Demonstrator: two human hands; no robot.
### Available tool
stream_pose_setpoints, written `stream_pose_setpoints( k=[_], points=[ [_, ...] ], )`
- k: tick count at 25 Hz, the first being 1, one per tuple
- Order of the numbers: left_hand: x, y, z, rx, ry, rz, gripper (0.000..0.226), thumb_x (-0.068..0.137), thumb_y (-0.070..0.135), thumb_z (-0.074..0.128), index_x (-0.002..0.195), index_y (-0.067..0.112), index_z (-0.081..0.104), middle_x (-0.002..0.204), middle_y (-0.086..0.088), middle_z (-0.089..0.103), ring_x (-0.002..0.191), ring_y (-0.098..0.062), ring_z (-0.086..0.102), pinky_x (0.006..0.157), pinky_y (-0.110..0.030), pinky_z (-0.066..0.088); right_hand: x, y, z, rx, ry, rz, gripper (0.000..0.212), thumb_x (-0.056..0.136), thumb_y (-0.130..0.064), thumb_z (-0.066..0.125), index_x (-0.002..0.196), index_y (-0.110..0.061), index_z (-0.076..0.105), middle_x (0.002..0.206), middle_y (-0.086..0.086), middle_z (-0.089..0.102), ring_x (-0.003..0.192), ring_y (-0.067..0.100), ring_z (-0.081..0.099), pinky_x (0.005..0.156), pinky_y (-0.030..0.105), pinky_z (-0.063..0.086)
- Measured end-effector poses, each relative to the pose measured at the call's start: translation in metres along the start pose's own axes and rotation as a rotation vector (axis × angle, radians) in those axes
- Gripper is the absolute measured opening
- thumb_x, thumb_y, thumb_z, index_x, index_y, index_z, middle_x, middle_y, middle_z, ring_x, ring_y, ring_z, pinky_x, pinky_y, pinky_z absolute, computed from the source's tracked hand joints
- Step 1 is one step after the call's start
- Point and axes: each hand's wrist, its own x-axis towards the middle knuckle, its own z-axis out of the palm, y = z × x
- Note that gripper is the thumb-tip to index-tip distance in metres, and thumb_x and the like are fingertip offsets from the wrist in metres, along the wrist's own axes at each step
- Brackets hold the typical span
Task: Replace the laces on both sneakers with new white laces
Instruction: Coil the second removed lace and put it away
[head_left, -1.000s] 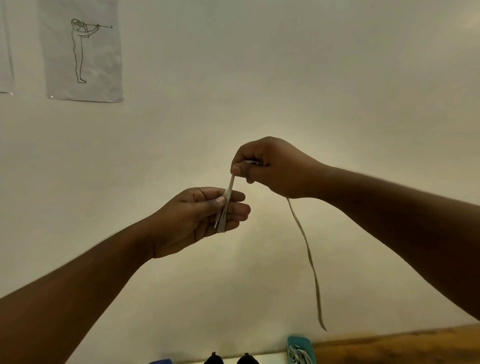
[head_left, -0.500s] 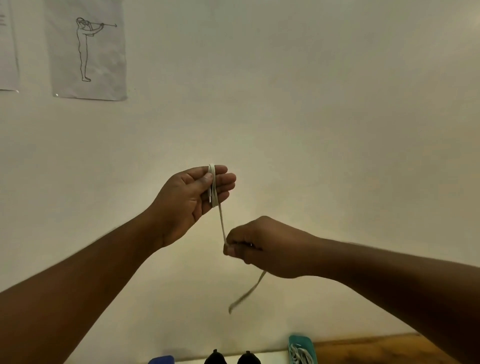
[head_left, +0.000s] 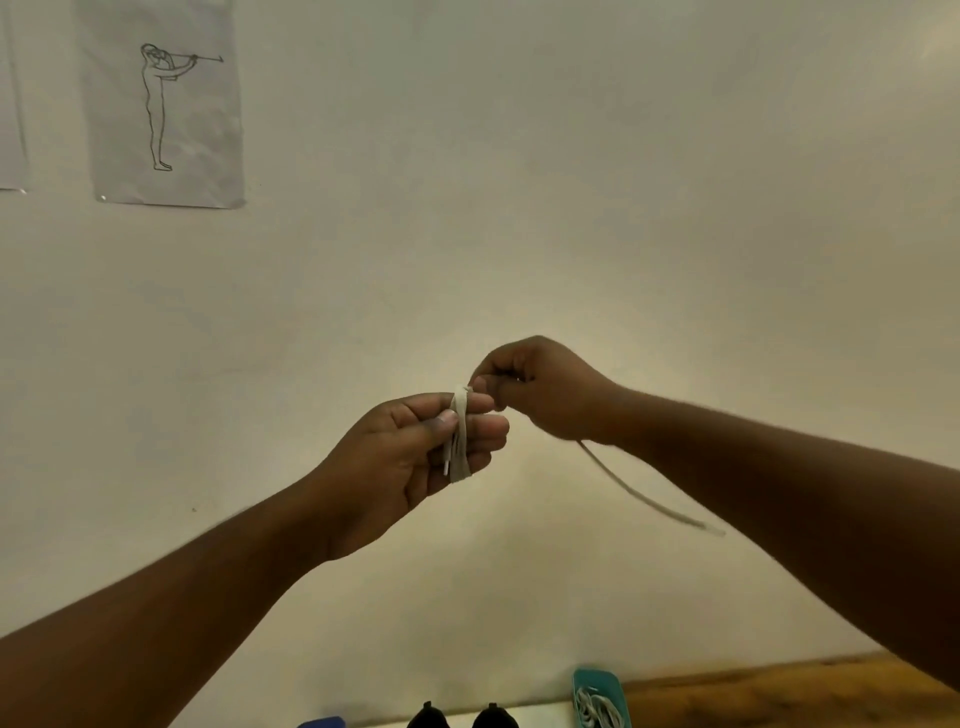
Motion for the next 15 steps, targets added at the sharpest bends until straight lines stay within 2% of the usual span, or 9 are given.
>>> stream_pose_setpoints(
  k=[2, 4, 5, 7, 9, 12, 15],
  points=[
    [0.005, 0.006, -0.003, -0.098, 0.073, 0.059, 0.035, 0.108, 0.006, 0.033, 0.128, 0.0, 0.061, 0.12, -0.019, 0.071, 0.116, -0.029, 0.068, 0.098, -0.036, 0.056, -0.02, 0.006, 0.025, -0.057, -0.094, 0.005, 0.018, 0.1, -0.016, 0.062, 0.089, -0.024, 0.073, 0.079, -0.009, 0.07, 0.073, 0.009, 0.066, 0.068, 0.03, 0.053],
    [0.012, 0.01, -0.009, -0.119, 0.143, 0.113, 0.034, 0.108, 0.006, 0.033, 0.128, 0.0, 0.06, 0.121, -0.018, 0.071, 0.116, -0.028, 0.068, 0.097, -0.035, 0.056, -0.043, -0.002, 0.044, -0.12, -0.193, -0.053, 0.016, 0.104, -0.022, 0.058, 0.098, -0.021, 0.074, 0.083, -0.008, 0.071, 0.075, 0.007, 0.067, 0.071, 0.027, 0.055],
    [0.014, 0.01, -0.014, -0.108, 0.176, 0.129, 0.034, 0.109, 0.005, 0.033, 0.129, 0.0, 0.06, 0.12, -0.017, 0.072, 0.116, -0.028, 0.068, 0.098, -0.035, 0.056, -0.052, -0.012, 0.049, -0.156, -0.227, -0.105, 0.02, 0.106, -0.026, 0.056, 0.093, -0.024, 0.071, 0.08, -0.008, 0.069, 0.072, 0.008, 0.065, 0.069, 0.029, 0.054],
    [0.018, 0.005, -0.021, -0.046, 0.227, 0.143, 0.033, 0.109, 0.005, 0.033, 0.13, 0.001, 0.059, 0.119, -0.014, 0.073, 0.117, -0.026, 0.068, 0.099, -0.035, 0.056, -0.062, -0.036, 0.045, -0.227, -0.267, -0.183, 0.034, 0.107, -0.029, 0.052, 0.074, -0.035, 0.054, 0.07, -0.011, 0.059, 0.066, 0.007, 0.057, 0.064, 0.031, 0.046],
    [0.016, -0.004, -0.028, 0.112, 0.256, 0.151, 0.033, 0.109, 0.005, 0.034, 0.13, 0.006, 0.06, 0.118, -0.01, 0.074, 0.117, -0.023, 0.068, 0.101, -0.035, 0.054, -0.061, -0.057, 0.03, -0.262, -0.298, -0.225, 0.039, 0.107, -0.029, 0.052, 0.07, -0.037, 0.045, 0.068, -0.013, 0.055, 0.067, 0.005, 0.055, 0.065, 0.031, 0.046],
    [0.007, -0.017, -0.031, 0.325, 0.172, 0.124, 0.034, 0.109, 0.007, 0.036, 0.125, 0.01, 0.066, 0.115, -0.008, 0.075, 0.115, -0.022, 0.068, 0.102, -0.036, 0.052, -0.041, -0.07, 0.001, -0.253, -0.235, -0.22, 0.023, 0.106, -0.024, 0.053, 0.09, -0.029, 0.067, 0.08, -0.015, 0.063, 0.078, 0.004, 0.063, 0.07, 0.023, 0.052],
    [-0.002, -0.024, -0.023, 0.202, 0.061, -0.009, 0.033, 0.108, 0.007, 0.036, 0.126, 0.005, 0.063, 0.117, -0.015, 0.074, 0.117, -0.028, 0.068, 0.102, -0.037, 0.054, -0.004, -0.054, -0.013, -0.181, -0.1, -0.134, 0.02, 0.106, -0.021, 0.053, 0.107, -0.02, 0.073, 0.087, -0.013, 0.068, 0.083, 0.0, 0.065, 0.071, 0.014, 0.05]
  ],
)
